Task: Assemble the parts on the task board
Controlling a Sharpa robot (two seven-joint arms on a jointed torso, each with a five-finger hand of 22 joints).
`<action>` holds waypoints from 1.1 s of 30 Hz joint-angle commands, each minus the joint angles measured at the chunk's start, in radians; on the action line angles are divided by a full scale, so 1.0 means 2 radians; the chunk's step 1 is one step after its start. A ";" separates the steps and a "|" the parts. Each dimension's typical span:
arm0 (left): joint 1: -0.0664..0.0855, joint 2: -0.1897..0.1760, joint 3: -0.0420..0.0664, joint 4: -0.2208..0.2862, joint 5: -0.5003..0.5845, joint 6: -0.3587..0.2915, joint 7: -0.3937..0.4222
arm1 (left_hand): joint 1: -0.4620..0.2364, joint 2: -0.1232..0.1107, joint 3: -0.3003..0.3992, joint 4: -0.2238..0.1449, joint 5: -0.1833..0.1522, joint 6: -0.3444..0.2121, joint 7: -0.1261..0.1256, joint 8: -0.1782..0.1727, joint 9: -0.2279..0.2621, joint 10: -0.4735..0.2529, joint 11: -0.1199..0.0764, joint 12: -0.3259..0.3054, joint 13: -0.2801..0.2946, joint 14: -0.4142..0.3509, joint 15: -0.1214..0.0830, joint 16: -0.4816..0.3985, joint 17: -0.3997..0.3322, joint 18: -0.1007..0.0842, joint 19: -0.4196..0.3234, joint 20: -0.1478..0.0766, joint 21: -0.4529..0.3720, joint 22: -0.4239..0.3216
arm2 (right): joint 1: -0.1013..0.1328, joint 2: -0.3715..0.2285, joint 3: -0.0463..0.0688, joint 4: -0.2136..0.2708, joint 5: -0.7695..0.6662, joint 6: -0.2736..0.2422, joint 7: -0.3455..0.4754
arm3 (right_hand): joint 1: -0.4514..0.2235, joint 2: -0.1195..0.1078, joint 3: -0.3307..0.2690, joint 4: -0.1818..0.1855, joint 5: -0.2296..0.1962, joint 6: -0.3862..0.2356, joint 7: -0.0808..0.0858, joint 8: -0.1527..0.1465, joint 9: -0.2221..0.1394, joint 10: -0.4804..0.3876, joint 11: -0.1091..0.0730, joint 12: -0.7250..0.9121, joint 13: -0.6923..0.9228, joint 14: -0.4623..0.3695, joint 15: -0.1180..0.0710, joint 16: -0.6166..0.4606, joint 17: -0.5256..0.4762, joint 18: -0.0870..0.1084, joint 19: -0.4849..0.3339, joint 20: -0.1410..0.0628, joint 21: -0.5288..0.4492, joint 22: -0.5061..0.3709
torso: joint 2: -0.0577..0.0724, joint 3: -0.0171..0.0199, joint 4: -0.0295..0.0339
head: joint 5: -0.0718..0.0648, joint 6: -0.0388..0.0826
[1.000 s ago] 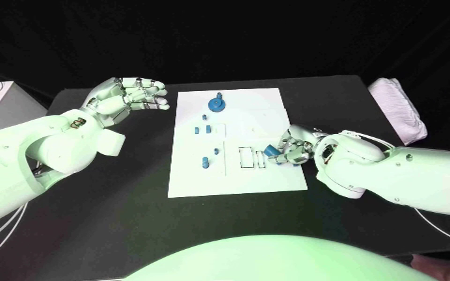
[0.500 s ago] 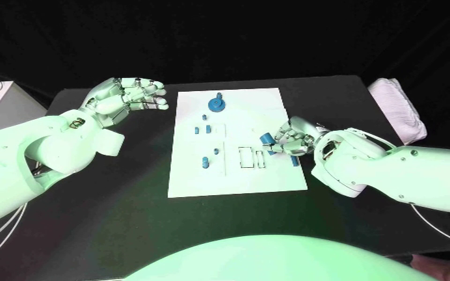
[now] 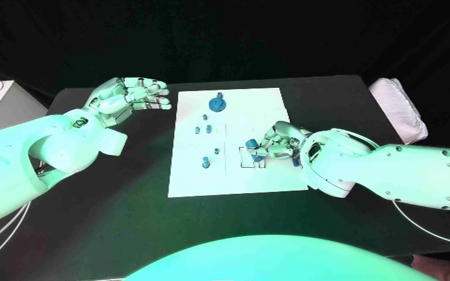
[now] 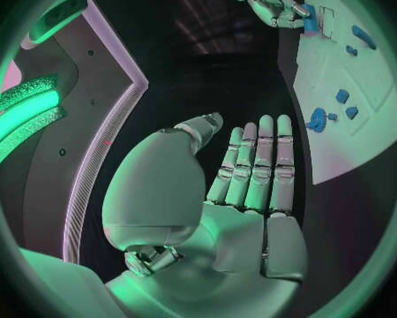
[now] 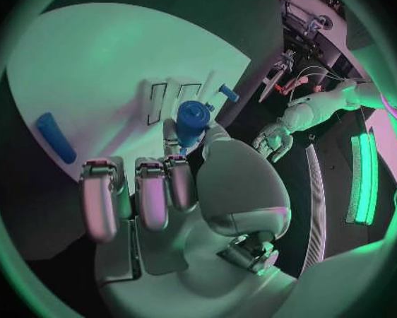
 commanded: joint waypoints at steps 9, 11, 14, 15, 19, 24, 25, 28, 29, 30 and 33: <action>0.000 0.003 0.000 0.002 0.004 0.020 0.003 | -0.005 0.000 0.000 0.003 0.003 -0.001 0.002 -0.002 -0.001 -0.002 0.001 -0.001 0.001 -0.001 0.003 -0.002 0.001 0.002 0.003 0.000 -0.002 -0.001 | 0.002 0.018 0.000 -0.012 -0.011 0.039 -0.029 | -0.005 -0.003 -0.006 -0.001 -0.005 0.016 -0.012 0.002 0.000 0.027 -0.004 0.002 0.087 0.049 -0.005 0.005 0.119 -0.004 0.051 -0.004 0.007 0.128 | 0.000 0.0002 -0.0009 | 0.002 0.000; 0.000 0.003 0.000 0.002 0.004 0.022 0.003 | -0.004 0.000 0.000 0.003 0.003 -0.001 0.001 -0.002 -0.001 -0.002 0.001 -0.001 0.001 -0.001 0.003 -0.002 0.001 0.002 0.003 0.000 -0.003 -0.001 | 0.003 0.021 0.000 -0.014 -0.013 0.038 -0.031 | -0.005 -0.002 -0.006 -0.001 -0.005 0.018 -0.013 0.004 0.001 0.027 -0.005 0.002 0.087 0.049 -0.006 0.005 0.119 -0.004 0.051 -0.004 0.007 0.128 | 0.000 0.0002 -0.0005 | 0.002 0.000; 0.000 0.003 0.000 0.002 0.004 0.024 0.003 | -0.004 0.000 0.000 0.003 0.003 -0.001 0.001 -0.002 -0.001 -0.002 0.001 -0.001 0.001 -0.001 0.003 -0.002 0.001 0.002 0.003 0.000 -0.003 -0.001 | 0.003 0.027 0.000 -0.018 -0.018 0.032 -0.032 | -0.004 -0.002 -0.007 -0.001 -0.005 0.019 -0.013 0.004 0.001 0.027 -0.005 0.003 0.087 0.049 -0.006 0.005 0.119 -0.004 0.051 -0.004 0.007 0.128 | 0.000 0.0005 0.0003 | 0.003 0.000; 0.000 0.003 0.000 0.001 0.004 0.024 0.003 | -0.004 0.000 0.000 0.003 0.003 -0.001 0.001 -0.002 -0.001 -0.002 0.001 -0.001 0.001 -0.001 0.003 -0.002 0.001 0.002 0.003 0.000 -0.003 -0.001 | 0.003 0.028 0.000 -0.019 -0.020 0.030 -0.033 | -0.004 -0.002 -0.007 -0.001 -0.005 0.019 -0.014 0.005 0.001 0.027 -0.005 0.002 0.087 0.049 -0.006 0.005 0.118 -0.004 0.051 -0.004 0.007 0.128 | 0.000 0.0006 0.0006 | 0.003 0.000; 0.000 0.003 0.000 0.001 0.003 0.025 0.003 | -0.004 0.000 0.000 0.003 0.003 -0.001 0.001 -0.002 -0.001 -0.002 0.001 -0.001 0.001 -0.001 0.003 -0.002 0.001 0.002 0.003 0.000 -0.003 -0.001 | 0.003 0.034 0.000 -0.025 -0.031 0.024 -0.035 | -0.003 -0.001 -0.007 -0.001 -0.004 0.020 -0.014 0.005 0.001 0.027 -0.005 0.002 0.087 0.049 -0.006 0.005 0.118 -0.004 0.051 -0.004 0.007 0.128 | 0.000 0.0007 0.0012 | 0.003 0.000; 0.000 0.002 0.000 0.001 0.003 0.027 0.003 | -0.004 0.000 0.000 0.003 0.003 -0.001 0.001 -0.002 -0.001 -0.002 0.001 0.000 0.001 -0.001 0.003 -0.003 0.001 0.002 0.003 0.000 -0.003 -0.002 | 0.003 0.040 0.000 -0.035 -0.025 0.039 -0.035 | -0.003 -0.003 -0.009 -0.001 -0.002 0.020 -0.014 0.006 0.001 0.028 -0.006 0.003 0.088 0.050 -0.006 0.006 0.120 -0.004 0.052 -0.005 0.008 0.128 | 0.000 0.0000 0.0003 | 0.002 0.000; 0.000 0.002 0.000 0.001 0.003 0.028 0.003 | -0.004 0.000 0.000 0.003 0.003 -0.001 0.001 -0.002 -0.001 -0.002 0.001 0.000 0.001 -0.001 0.003 -0.003 0.001 0.002 0.003 0.000 -0.003 -0.002 | 0.003 0.041 0.000 -0.036 -0.025 0.041 -0.035 | -0.005 -0.005 -0.011 -0.001 -0.002 0.020 -0.014 0.006 0.002 0.028 -0.006 0.003 0.088 0.049 -0.007 0.005 0.119 -0.004 0.051 -0.005 0.008 0.128 | 0.000 0.0000 0.0003 | 0.002 0.000; 0.000 0.002 0.000 0.001 0.003 0.029 0.003 | -0.004 0.000 0.000 0.003 0.003 -0.001 0.001 -0.002 -0.001 -0.002 0.000 0.000 0.001 -0.001 0.003 -0.003 0.001 0.002 0.003 0.000 -0.004 -0.002 | 0.003 0.044 0.000 -0.040 -0.022 0.053 -0.035 | -0.011 -0.011 -0.019 -0.001 -0.004 0.020 -0.014 0.008 0.002 0.028 -0.006 0.002 0.088 0.049 -0.007 0.005 0.118 -0.004 0.051 -0.005 0.006 0.128 | 0.000 0.0004 -0.0008 | 0.004 0.000; 0.000 0.001 0.000 0.001 0.003 0.029 0.003 | -0.004 0.000 0.000 0.003 0.003 -0.001 0.001 -0.002 -0.001 -0.002 0.000 0.000 0.001 -0.001 0.003 -0.003 0.001 0.002 0.003 0.000 -0.004 -0.002 | 0.003 0.044 0.000 -0.040 -0.021 0.055 -0.035 | -0.015 -0.013 -0.023 0.000 -0.005 0.019 -0.014 0.008 0.002 0.027 -0.006 0.001 0.087 0.049 -0.007 0.005 0.117 -0.004 0.051 -0.005 0.005 0.127 | 0.000 0.0006 -0.0008 | 0.004 0.000; 0.000 0.001 0.000 0.001 0.003 0.029 0.003 | -0.004 0.000 0.000 0.003 0.003 -0.001 0.001 -0.002 -0.001 -0.002 0.000 0.000 0.001 -0.001 0.003 -0.003 0.001 0.002 0.003 0.000 -0.004 -0.002 | 0.003 0.045 0.000 -0.041 -0.021 0.058 -0.035 | -0.019 -0.015 -0.028 0.000 -0.006 0.019 -0.014 0.009 0.002 0.027 -0.006 0.000 0.087 0.049 -0.007 0.005 0.117 -0.004 0.050 -0.005 0.004 0.127 | 0.000 0.0008 -0.0009 | 0.004 0.000; 0.000 0.001 0.000 0.001 0.003 0.029 0.002 | -0.004 0.000 0.000 0.004 0.003 -0.001 0.001 -0.002 -0.001 -0.002 0.000 0.000 0.001 -0.001 0.003 -0.003 0.001 0.002 0.003 0.000 -0.004 -0.002 | 0.002 0.046 0.000 -0.043 -0.023 0.062 -0.036 | -0.038 -0.016 -0.044 0.000 -0.014 0.017 -0.013 0.012 0.003 0.026 -0.005 -0.002 0.086 0.049 -0.006 0.004 0.115 -0.003 0.050 -0.005 0.001 0.126 | 0.000 0.0005 -0.0012 | 0.003 0.000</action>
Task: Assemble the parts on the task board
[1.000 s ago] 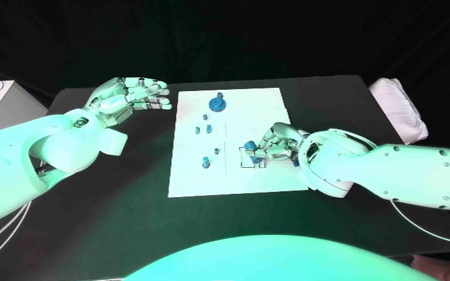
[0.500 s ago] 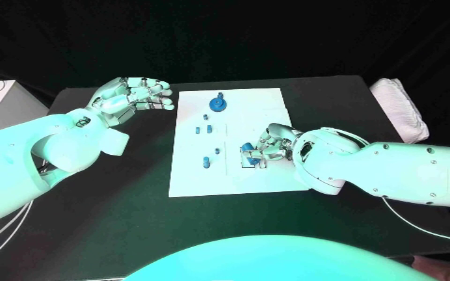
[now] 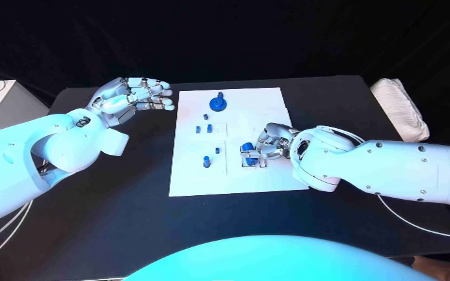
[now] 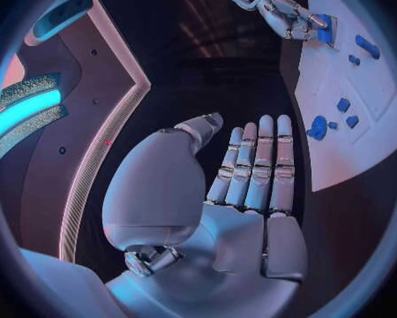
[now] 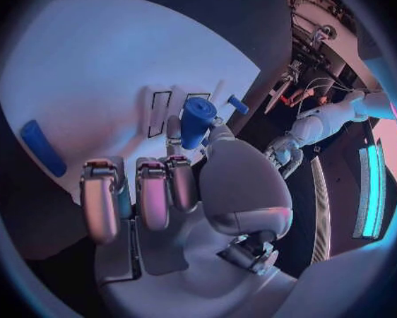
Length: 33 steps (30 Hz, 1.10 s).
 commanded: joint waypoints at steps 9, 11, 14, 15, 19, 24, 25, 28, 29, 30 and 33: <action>0.000 0.000 0.000 0.000 0.003 0.011 0.002 | -0.005 0.000 -0.001 0.004 0.003 -0.001 0.001 -0.002 -0.001 -0.002 0.000 0.000 0.001 -0.001 0.003 -0.003 0.001 0.002 0.004 0.000 -0.002 -0.001 | -0.001 0.000 0.000 0.000 -0.016 0.014 -0.004 | -0.077 -0.014 -0.039 0.002 -0.073 -0.007 0.003 0.009 0.002 0.026 0.000 -0.005 0.088 0.049 -0.002 0.002 0.117 -0.003 0.048 -0.003 0.000 0.127 | -0.001 0.0001 0.0001 | -0.001 0.000; 0.000 0.000 0.000 0.000 0.003 0.011 0.002 | -0.005 0.000 -0.001 0.004 0.003 -0.001 0.001 -0.002 -0.001 -0.002 0.000 0.000 0.001 -0.001 0.003 -0.003 0.001 0.002 0.004 0.000 -0.002 -0.001 | -0.001 0.000 0.000 0.001 -0.019 0.010 -0.004 | -0.085 -0.019 -0.035 0.002 -0.076 -0.007 0.003 0.010 0.002 0.026 0.000 -0.006 0.088 0.049 -0.002 0.002 0.117 -0.004 0.048 -0.003 0.001 0.127 | 0.000 0.0001 -0.0001 | -0.001 0.000; 0.000 -0.001 0.000 0.000 0.003 0.011 0.001 | -0.005 0.000 -0.001 0.004 0.003 -0.001 0.001 -0.002 -0.001 -0.002 0.000 0.000 0.001 -0.001 0.003 -0.003 0.001 0.002 0.004 0.000 -0.002 -0.001 | -0.002 -0.002 0.000 0.004 -0.026 0.004 -0.002 | -0.090 -0.021 -0.032 0.002 -0.078 -0.007 0.003 0.010 0.002 0.026 0.000 -0.005 0.088 0.049 -0.002 0.002 0.117 -0.004 0.048 -0.003 0.001 0.127 | 0.000 0.0000 -0.0001 | -0.001 0.000; 0.000 -0.001 0.000 0.000 0.003 0.011 0.001 | -0.005 0.000 -0.001 0.004 0.003 -0.001 0.001 -0.002 -0.001 -0.002 0.000 0.000 0.001 -0.001 0.003 -0.003 0.001 0.002 0.004 0.000 -0.002 -0.001 | -0.002 -0.003 0.000 0.005 -0.027 0.002 -0.002 | -0.091 -0.020 -0.031 0.002 -0.077 -0.008 0.003 0.011 0.002 0.026 0.000 -0.005 0.089 0.049 -0.002 0.001 0.117 -0.004 0.048 -0.003 0.001 0.127 | 0.000 0.0000 -0.0001 | -0.001 0.000; 0.000 -0.001 0.000 0.000 0.003 0.011 0.000 | -0.005 0.000 -0.001 0.004 0.003 -0.001 0.001 -0.002 -0.001 -0.002 0.000 0.000 0.001 -0.001 0.003 -0.003 0.001 0.002 0.004 0.000 -0.002 -0.001 | -0.003 -0.007 0.000 0.010 -0.031 -0.004 0.006 | -0.085 -0.016 -0.024 0.001 -0.070 -0.008 0.003 0.012 0.002 0.026 0.000 -0.005 0.089 0.049 -0.002 0.001 0.117 -0.003 0.048 -0.003 0.000 0.127 | 0.000 -0.0001 -0.0003 | -0.001 0.000; 0.000 -0.001 0.000 0.000 0.003 0.011 0.000 | -0.005 0.000 -0.001 0.005 0.003 -0.001 0.001 -0.002 -0.001 -0.002 0.001 0.000 0.000 -0.002 0.003 -0.004 0.001 0.002 0.004 0.000 -0.003 -0.002 | -0.003 -0.018 0.000 0.020 -0.032 -0.023 0.025 | -0.059 -0.004 -0.019 -0.001 -0.050 -0.010 0.003 0.014 0.002 0.027 0.000 -0.006 0.090 0.049 -0.002 0.001 0.116 -0.003 0.048 -0.003 0.000 0.127 | -0.001 0.0001 0.0001 | -0.001 0.000; 0.000 -0.001 0.000 0.000 0.003 0.011 0.000 | -0.005 0.000 -0.001 0.005 0.003 -0.001 0.001 -0.002 -0.001 -0.002 0.001 0.000 0.000 -0.002 0.003 -0.004 0.001 0.002 0.004 0.000 -0.003 -0.002 | -0.003 -0.023 0.000 0.024 -0.030 -0.031 0.032 | -0.053 -0.003 -0.019 -0.001 -0.045 -0.010 0.003 0.015 0.002 0.026 0.000 -0.007 0.089 0.049 -0.002 0.001 0.116 -0.003 0.048 -0.003 -0.001 0.127 | -0.001 0.0001 0.0001 | -0.001 0.000; 0.000 -0.002 0.000 -0.001 0.003 0.010 0.000 | -0.005 0.000 -0.001 0.005 0.003 -0.001 0.001 -0.002 -0.001 -0.002 0.001 0.000 0.000 -0.002 0.003 -0.004 0.001 0.002 0.004 0.000 -0.003 -0.002 | -0.002 -0.041 0.000 0.036 -0.024 -0.058 0.056 | -0.009 -0.003 -0.021 -0.002 -0.023 -0.029 0.010 0.004 -0.003 0.026 0.005 -0.009 0.089 0.048 0.001 0.000 0.113 -0.003 0.047 0.000 -0.004 0.126 | -0.001 0.0000 -0.0009 | -0.001 0.000; 0.000 -0.002 0.000 -0.001 0.003 0.010 0.000 | -0.005 0.000 -0.001 0.005 0.003 -0.001 0.001 -0.002 -0.001 -0.002 0.001 0.000 0.000 -0.002 0.003 -0.004 0.001 0.002 0.004 0.000 -0.003 -0.002 | -0.002 -0.046 0.001 0.039 -0.022 -0.064 0.062 | -0.004 -0.004 -0.022 -0.002 -0.020 -0.031 0.010 0.003 -0.004 0.025 0.006 -0.010 0.088 0.048 0.002 0.000 0.113 -0.003 0.047 0.000 -0.003 0.126 | -0.001 0.0000 -0.0011 | -0.001 0.000; 0.000 -0.002 0.000 -0.001 0.003 0.009 0.000 | -0.005 0.000 -0.001 0.005 0.003 -0.001 0.001 -0.002 -0.001 -0.002 0.001 0.000 0.000 -0.002 0.003 -0.004 0.001 0.002 0.004 0.000 -0.003 -0.002 | -0.001 -0.052 0.001 0.043 -0.019 -0.069 0.067 | 0.009 -0.005 -0.023 -0.003 -0.016 -0.036 0.012 -0.001 -0.006 0.023 0.007 -0.014 0.086 0.048 0.003 -0.001 0.112 -0.003 0.047 0.001 -0.003 0.126 | -0.001 0.0001 -0.0013 | -0.002 0.000; 0.000 -0.002 0.000 -0.001 0.003 0.009 0.000 | -0.005 0.000 -0.001 0.005 0.003 -0.001 0.001 -0.002 -0.001 -0.003 0.001 0.000 0.000 -0.002 0.003 -0.004 0.001 0.002 0.004 0.000 -0.003 -0.002 | 0.003 -0.078 0.001 0.052 -0.013 -0.083 0.083 | 0.028 -0.007 -0.026 -0.003 -0.015 -0.038 0.014 -0.003 -0.007 0.022 0.009 -0.018 0.084 0.048 0.005 -0.001 0.112 -0.003 0.047 0.003 -0.003 0.126 | -0.001 -0.0002 -0.0010 | -0.004 0.000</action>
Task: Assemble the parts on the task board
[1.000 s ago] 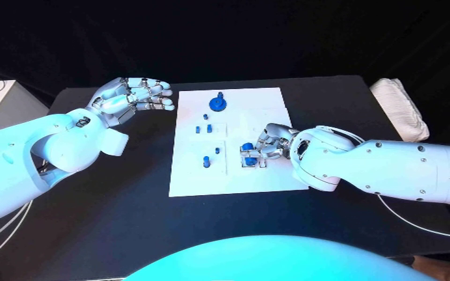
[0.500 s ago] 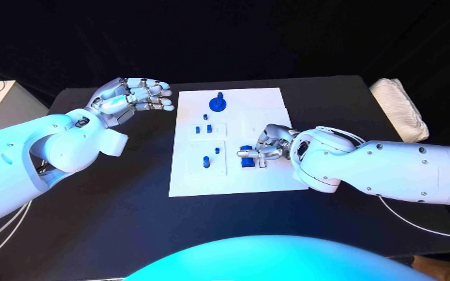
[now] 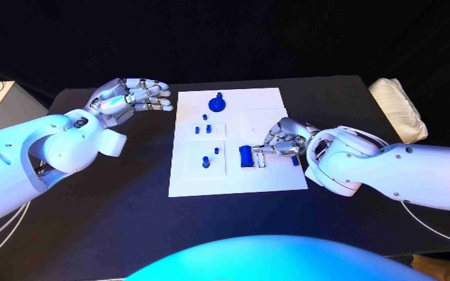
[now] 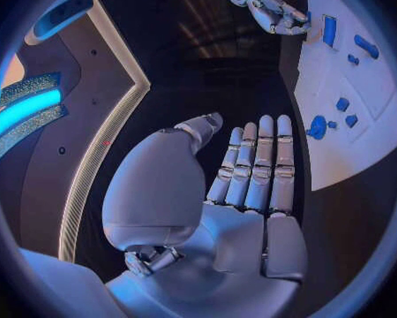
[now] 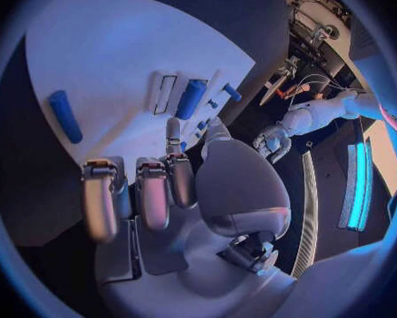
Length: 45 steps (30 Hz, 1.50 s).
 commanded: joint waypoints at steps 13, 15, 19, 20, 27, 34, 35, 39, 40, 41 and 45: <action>0.000 0.001 0.000 -0.003 0.003 0.009 0.003 | -0.005 0.000 0.000 0.004 0.003 -0.001 0.001 -0.002 -0.001 -0.003 0.001 0.000 0.001 -0.002 0.003 -0.002 0.001 0.002 0.004 0.000 -0.003 -0.001 | 0.000 -0.066 0.000 -0.013 -0.078 -0.023 0.033 | 0.101 -0.028 -0.006 0.001 -0.009 -0.006 0.005 -0.012 -0.008 0.016 0.008 -0.014 0.079 0.047 0.009 -0.003 0.106 -0.002 0.046 0.007 -0.009 0.124 | 0.000 0.0017 -0.0063 | -0.012 0.000; 0.000 0.001 0.000 -0.003 0.003 0.009 0.003 | -0.005 0.000 0.000 0.004 0.003 -0.001 0.001 -0.002 -0.001 -0.003 0.001 0.000 0.001 -0.002 0.003 -0.002 0.001 0.002 0.004 0.000 -0.003 -0.001 | -0.001 -0.068 0.000 -0.014 -0.090 -0.020 0.028 | 0.103 -0.028 -0.005 0.001 -0.009 -0.005 0.005 -0.012 -0.008 0.017 0.008 -0.013 0.080 0.047 0.009 -0.003 0.107 -0.002 0.046 0.007 -0.009 0.124 | -0.001 0.0018 -0.0065 | -0.013 0.000; 0.000 0.001 0.000 -0.004 0.003 0.010 0.003 | -0.005 0.000 0.000 0.004 0.003 -0.001 0.001 -0.002 -0.001 -0.003 0.001 0.000 0.001 -0.002 0.003 -0.002 0.001 0.002 0.004 0.000 -0.003 -0.001 | -0.004 -0.071 0.000 -0.015 -0.105 -0.012 0.019 | 0.106 -0.029 -0.003 0.002 -0.010 0.001 0.004 -0.008 -0.007 0.017 0.007 -0.013 0.080 0.047 0.008 -0.003 0.106 -0.002 0.046 0.007 -0.008 0.124 | -0.001 0.0009 -0.0056 | -0.014 0.000; 0.000 0.001 0.000 -0.004 0.003 0.010 0.003 | -0.005 0.000 0.000 0.004 0.003 -0.001 0.001 -0.002 -0.001 -0.003 0.001 0.000 0.001 -0.002 0.003 -0.002 0.001 0.002 0.004 0.000 -0.003 -0.001 | -0.004 -0.071 -0.001 -0.015 -0.107 -0.010 0.017 | 0.106 -0.029 -0.003 0.002 -0.010 0.001 0.004 -0.008 -0.007 0.017 0.007 -0.013 0.080 0.047 0.008 -0.003 0.106 -0.002 0.046 0.007 -0.008 0.124 | -0.001 0.0006 -0.0048 | -0.015 0.000; 0.000 0.000 0.000 -0.004 0.003 0.010 0.002 | -0.005 0.000 0.000 0.004 0.003 -0.001 0.001 -0.002 -0.001 -0.003 0.001 0.000 0.001 -0.002 0.003 -0.002 0.001 0.002 0.004 0.000 -0.003 -0.001 | -0.016 -0.068 -0.001 -0.022 -0.121 0.002 0.003 | 0.106 -0.030 -0.003 0.002 -0.011 0.004 0.003 -0.007 -0.006 0.016 0.006 -0.016 0.078 0.046 0.008 -0.004 0.105 -0.001 0.045 0.007 -0.009 0.124 | 0.000 0.0003 -0.0046 | -0.014 0.000; 0.000 -0.001 0.000 -0.004 0.003 0.009 0.002 | -0.005 0.000 0.000 0.004 0.003 -0.001 0.001 -0.002 -0.001 -0.003 0.001 0.000 0.001 -0.002 0.003 -0.002 0.001 0.002 0.004 0.000 -0.003 -0.001 | -0.023 -0.063 -0.002 -0.030 -0.139 0.009 -0.007 | 0.104 -0.030 -0.002 0.003 -0.011 0.006 0.002 -0.006 -0.006 0.016 0.005 -0.016 0.078 0.046 0.007 -0.004 0.105 -0.001 0.045 0.006 -0.009 0.124 | 0.000 0.0006 -0.0056 | -0.015 0.000; 0.000 -0.001 0.000 -0.004 0.003 0.009 0.002 | -0.005 0.000 0.000 0.004 0.003 -0.001 0.001 -0.002 -0.001 -0.003 0.001 0.000 0.001 -0.002 0.003 -0.002 0.001 0.002 0.004 0.000 -0.003 -0.001 | -0.023 -0.063 -0.002 -0.030 -0.140 0.011 -0.008 | 0.104 -0.030 -0.002 0.003 -0.011 0.007 0.002 -0.006 -0.006 0.015 0.005 -0.016 0.078 0.046 0.007 -0.004 0.105 -0.002 0.045 0.006 -0.009 0.124 | 0.000 0.0006 -0.0056 | -0.014 0.000; 0.000 -0.001 0.000 -0.004 0.003 0.010 0.002 | -0.005 0.000 0.000 0.004 0.003 -0.001 0.001 -0.002 -0.001 -0.003 0.001 0.000 0.001 -0.002 0.003 -0.002 0.001 0.002 0.004 0.000 -0.003 -0.001 | -0.025 -0.061 -0.002 -0.031 -0.142 0.020 -0.012 | 0.094 -0.029 -0.002 0.004 -0.009 0.009 0.001 -0.005 -0.007 0.016 0.004 -0.016 0.078 0.046 0.006 -0.004 0.106 -0.002 0.046 0.006 -0.007 0.125 | 0.000 0.0011 -0.0052 | -0.014 0.000; 0.000 -0.001 0.000 -0.004 0.003 0.010 0.002 | -0.005 0.000 0.000 0.004 0.003 -0.001 0.001 -0.002 -0.001 -0.003 0.001 0.000 0.001 -0.002 0.003 -0.002 0.001 0.002 0.004 0.000 -0.003 -0.001 | -0.026 -0.061 -0.002 -0.032 -0.142 0.021 -0.012 | 0.092 -0.028 -0.002 0.004 -0.008 0.010 0.001 -0.005 -0.007 0.016 0.004 -0.016 0.078 0.046 0.006 -0.004 0.106 -0.002 0.046 0.005 -0.008 0.124 | 0.000 0.0012 -0.0051 | -0.014 0.000; 0.000 -0.001 0.000 -0.004 0.003 0.010 0.002 | -0.004 0.000 0.000 0.005 0.003 -0.001 0.001 -0.002 -0.001 -0.002 0.000 0.000 0.001 -0.002 0.003 -0.003 0.002 0.002 0.005 0.001 -0.005 -0.002 | -0.026 -0.061 -0.002 -0.032 -0.142 0.022 -0.013 | 0.091 -0.027 -0.001 0.004 -0.008 0.010 0.001 -0.005 -0.007 0.016 0.004 -0.017 0.078 0.046 0.006 -0.004 0.105 -0.002 0.046 0.005 -0.008 0.124 | 0.000 0.0012 -0.0051 | -0.014 0.000; 0.000 -0.001 0.000 -0.005 0.002 0.009 0.002 | -0.004 0.000 0.000 0.005 0.003 -0.001 0.001 -0.002 -0.001 -0.002 0.000 0.000 0.001 -0.002 0.003 -0.003 0.002 0.002 0.005 0.001 -0.005 -0.002 | -0.029 -0.059 -0.002 -0.032 -0.141 0.027 -0.015 | 0.089 -0.025 0.000 0.003 -0.005 0.010 0.000 -0.005 -0.007 0.015 0.004 -0.018 0.077 0.046 0.005 -0.004 0.105 -0.002 0.046 0.005 -0.008 0.124 | 0.000 0.0010 -0.0054 | -0.013 0.000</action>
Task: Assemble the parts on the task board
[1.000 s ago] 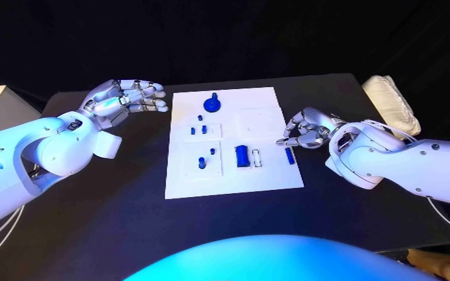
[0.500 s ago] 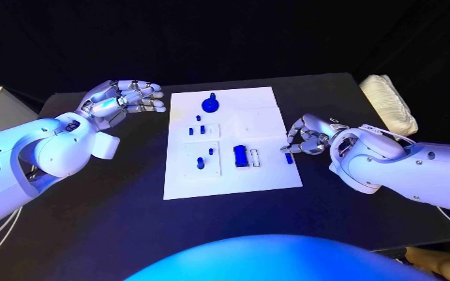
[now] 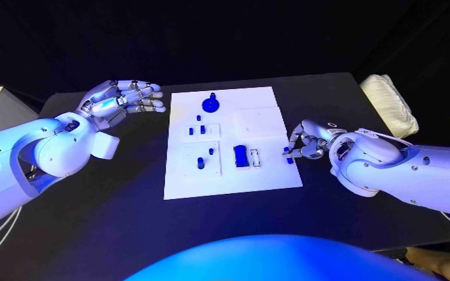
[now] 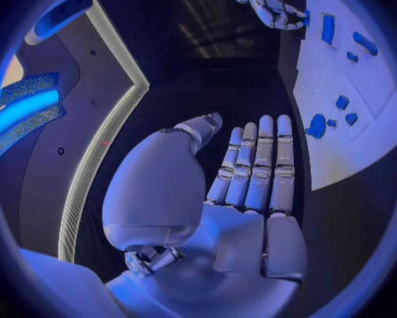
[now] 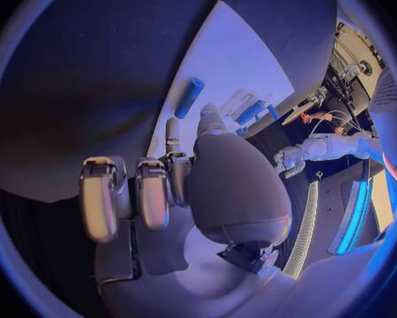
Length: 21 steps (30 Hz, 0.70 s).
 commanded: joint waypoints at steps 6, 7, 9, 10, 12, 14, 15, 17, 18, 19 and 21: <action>0.000 0.000 0.000 0.000 0.002 0.008 0.002 | -0.004 0.000 0.000 0.002 0.003 -0.001 0.001 -0.002 -0.001 -0.002 0.000 0.000 0.000 -0.002 0.003 -0.003 0.000 0.002 0.003 -0.001 -0.003 0.000 | -0.007 0.005 0.000 -0.002 -0.011 0.024 -0.008 | -0.004 0.002 0.005 0.000 0.005 0.003 0.000 0.002 -0.001 0.016 0.000 -0.002 0.077 0.046 0.001 -0.002 0.106 -0.002 0.046 0.001 0.001 0.125 | 0.000 -0.0005 0.0004 | 0.001 0.000; 0.000 0.000 0.000 0.000 0.002 0.008 0.002 | -0.004 0.000 0.000 0.002 0.003 -0.001 0.001 -0.002 -0.001 -0.002 0.000 0.000 0.000 -0.002 0.003 -0.003 0.000 0.002 0.003 -0.001 -0.003 0.000 | -0.008 0.006 0.000 -0.003 -0.010 0.025 -0.008 | -0.003 0.003 0.006 -0.001 0.005 0.003 -0.001 0.002 -0.001 0.016 0.000 -0.002 0.077 0.047 0.001 -0.002 0.106 -0.002 0.046 0.001 0.002 0.125 | 0.000 -0.0005 0.0004 | 0.001 0.000; 0.000 0.000 0.000 0.000 0.002 0.008 0.002 | -0.004 0.000 0.000 0.002 0.003 -0.001 0.001 -0.002 -0.001 -0.002 0.000 0.000 0.000 -0.002 0.003 -0.003 0.000 0.002 0.003 -0.001 -0.003 0.000 | -0.010 0.007 0.000 -0.003 -0.010 0.027 -0.009 | 0.000 0.004 0.008 -0.001 0.008 0.003 -0.001 0.001 -0.001 0.016 -0.001 -0.003 0.077 0.047 0.001 -0.002 0.106 -0.002 0.046 0.001 0.002 0.125 | 0.000 -0.0005 0.0002 | 0.001 0.000; 0.000 0.000 0.000 0.000 0.002 0.008 0.002 | -0.004 0.000 0.000 0.002 0.003 -0.001 0.001 -0.002 -0.001 -0.002 0.000 0.000 0.000 -0.002 0.003 -0.003 0.000 0.002 0.003 -0.001 -0.003 0.000 | -0.011 0.008 0.000 -0.004 -0.010 0.029 -0.009 | 0.006 0.006 0.010 -0.002 0.014 0.003 -0.001 0.001 -0.002 0.016 -0.001 -0.003 0.077 0.047 0.001 -0.001 0.107 -0.002 0.046 0.000 0.002 0.125 | 0.000 -0.0004 0.0001 | 0.001 0.000; 0.000 0.000 0.000 0.000 0.002 0.008 0.002 | -0.004 0.000 0.000 0.002 0.003 -0.001 0.001 -0.002 -0.001 -0.002 0.000 0.000 0.000 -0.002 0.003 -0.003 0.000 0.002 0.003 -0.001 -0.003 0.000 | -0.013 0.009 0.000 -0.005 -0.009 0.032 -0.010 | 0.013 0.008 0.013 -0.002 0.026 0.003 -0.001 -0.001 -0.004 0.016 -0.001 -0.002 0.077 0.047 0.000 -0.001 0.107 -0.002 0.046 0.000 0.003 0.125 | 0.000 -0.0003 -0.0002 | 0.001 0.000; 0.000 -0.001 0.000 0.000 0.002 0.008 0.001 | -0.003 0.000 0.000 0.003 0.003 -0.001 0.001 -0.002 -0.001 -0.003 0.000 0.000 0.000 -0.002 0.003 -0.003 0.001 0.002 0.004 -0.001 -0.004 -0.001 | -0.014 0.010 0.000 -0.006 -0.009 0.036 -0.011 | 0.022 0.010 0.017 -0.003 0.036 0.004 -0.002 -0.002 -0.006 0.016 -0.002 -0.002 0.077 0.047 0.000 -0.001 0.107 -0.002 0.047 -0.001 0.003 0.125 | 0.000 -0.0006 -0.0002 | 0.001 0.000; 0.000 -0.001 0.000 0.000 0.002 0.008 0.001 | -0.003 0.000 0.000 0.003 0.003 -0.001 0.001 -0.002 -0.001 -0.003 0.000 0.000 0.000 -0.002 0.003 -0.003 0.001 0.002 0.004 -0.001 -0.004 -0.001 | -0.014 0.010 0.000 -0.007 -0.009 0.037 -0.011 | 0.027 0.011 0.020 -0.004 0.036 0.004 -0.003 -0.003 -0.006 0.016 -0.002 -0.003 0.077 0.047 -0.001 -0.001 0.107 -0.002 0.046 -0.001 0.003 0.125 | 0.000 -0.0006 -0.0001 | 0.000 0.000; 0.000 -0.001 0.000 0.000 0.002 0.008 0.001 | -0.003 0.000 0.000 0.003 0.003 -0.001 0.001 -0.002 -0.001 -0.003 0.000 0.000 0.000 -0.002 0.003 -0.003 0.001 0.002 0.004 -0.001 -0.004 -0.001 | -0.015 0.011 0.000 -0.008 -0.009 0.041 -0.012 | 0.046 0.009 0.037 -0.003 0.020 0.006 -0.003 -0.006 -0.010 0.016 -0.003 -0.003 0.077 0.047 -0.002 -0.002 0.107 -0.002 0.046 -0.002 0.002 0.125 | 0.000 -0.0007 0.0000 | 0.001 0.000; 0.000 -0.001 0.000 0.000 0.002 0.008 0.001 | -0.003 0.000 0.000 0.003 0.003 -0.001 0.001 -0.002 -0.001 -0.003 0.000 0.000 0.000 -0.002 0.003 -0.003 0.001 0.002 0.004 -0.001 -0.004 -0.001 | -0.016 0.012 0.000 -0.008 -0.009 0.043 -0.012 | 0.051 0.007 0.042 -0.003 0.020 0.006 -0.003 -0.007 -0.011 0.016 -0.003 -0.004 0.077 0.047 -0.002 -0.002 0.107 -0.002 0.046 -0.002 0.003 0.125 | 0.000 -0.0007 0.0000 | 0.001 0.000; 0.000 -0.001 0.000 0.000 0.002 0.008 0.000 | -0.003 0.000 0.000 0.003 0.003 -0.001 0.001 -0.002 -0.001 -0.003 0.000 0.000 0.000 -0.002 0.003 -0.003 0.001 0.002 0.004 -0.001 -0.004 -0.001 | -0.016 0.012 0.000 -0.009 -0.009 0.044 -0.013 | 0.056 0.005 0.047 -0.003 0.023 0.007 -0.003 -0.008 -0.013 0.016 -0.003 -0.004 0.077 0.047 -0.002 -0.001 0.107 -0.002 0.046 -0.002 0.002 0.125 | 0.000 -0.0006 0.0000 | 0.000 0.000; 0.000 -0.001 0.000 0.001 0.002 0.008 0.000 | -0.003 0.000 0.000 0.003 0.003 -0.001 0.001 -0.002 -0.001 -0.003 0.000 0.000 0.000 -0.002 0.003 -0.003 0.001 0.002 0.004 -0.001 -0.004 -0.001 | -0.017 0.014 0.000 -0.009 -0.009 0.046 -0.014 | 0.066 0.000 0.059 -0.003 0.029 0.009 -0.004 -0.010 -0.015 0.015 -0.004 -0.004 0.077 0.047 -0.002 -0.002 0.107 -0.002 0.046 -0.003 0.002 0.125 | 0.000 -0.0005 -0.0001 | 0.000 0.000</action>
